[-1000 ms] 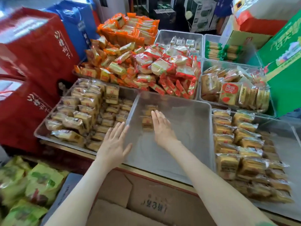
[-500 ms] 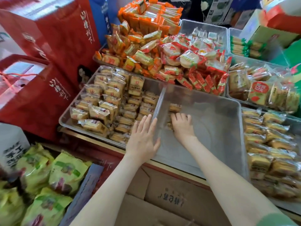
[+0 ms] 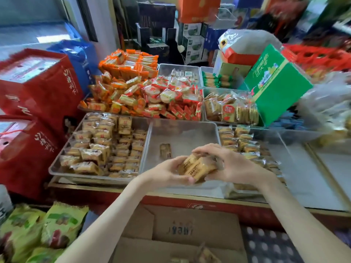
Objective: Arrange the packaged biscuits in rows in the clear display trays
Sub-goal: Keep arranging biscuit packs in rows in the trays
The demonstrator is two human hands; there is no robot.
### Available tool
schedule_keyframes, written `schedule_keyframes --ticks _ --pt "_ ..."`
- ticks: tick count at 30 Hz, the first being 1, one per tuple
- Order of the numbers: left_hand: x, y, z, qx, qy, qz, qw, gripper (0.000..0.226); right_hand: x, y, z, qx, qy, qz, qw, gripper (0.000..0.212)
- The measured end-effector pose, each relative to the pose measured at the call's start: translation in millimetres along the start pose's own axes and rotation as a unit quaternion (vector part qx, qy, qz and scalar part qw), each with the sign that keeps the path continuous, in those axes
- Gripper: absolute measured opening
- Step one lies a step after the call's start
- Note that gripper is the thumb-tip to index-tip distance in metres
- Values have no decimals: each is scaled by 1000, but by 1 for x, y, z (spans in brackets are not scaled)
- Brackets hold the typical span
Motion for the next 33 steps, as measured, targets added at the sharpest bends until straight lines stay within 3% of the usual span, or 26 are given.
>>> schedule_keyframes --ticks 2,4,7,9,11,17,25,28,33 --pt "-13 16 2 -2 7 41 999 69 1 -10 22 -44 28 -99 994 67" --pt "-21 29 4 -31 15 99 994 52 -6 -18 39 -137 60 -179 972 68" --pt "-23 45 8 -104 20 163 981 48 -17 -15 61 -270 90 -153 946 63" --pt "-24 54 10 -148 20 175 973 52 -17 -8 72 -310 89 -108 940 52" --pt "-28 65 13 -177 12 183 967 47 -13 0 79 -308 83 -80 944 46" --pt "-33 84 16 -207 -18 121 971 28 -21 8 95 -235 125 -138 954 64" --pt "-33 96 18 -205 -14 199 958 30 -52 8 110 -262 197 -347 879 52" --pt "-41 102 19 -188 2 173 967 49 -46 0 116 -294 206 -218 907 55" --pt "-49 86 31 -268 59 23 961 53 -14 -7 116 -319 114 -77 938 62"
Point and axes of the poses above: each hand's wrist, its own z-axis away from the middle knuckle, its own y-axis out of the palm, x = y × z, the point moved 9 cm from there along -z, towards the middle knuckle, and after that the axes turned 5 degrees about y, right-handed, at the moved point
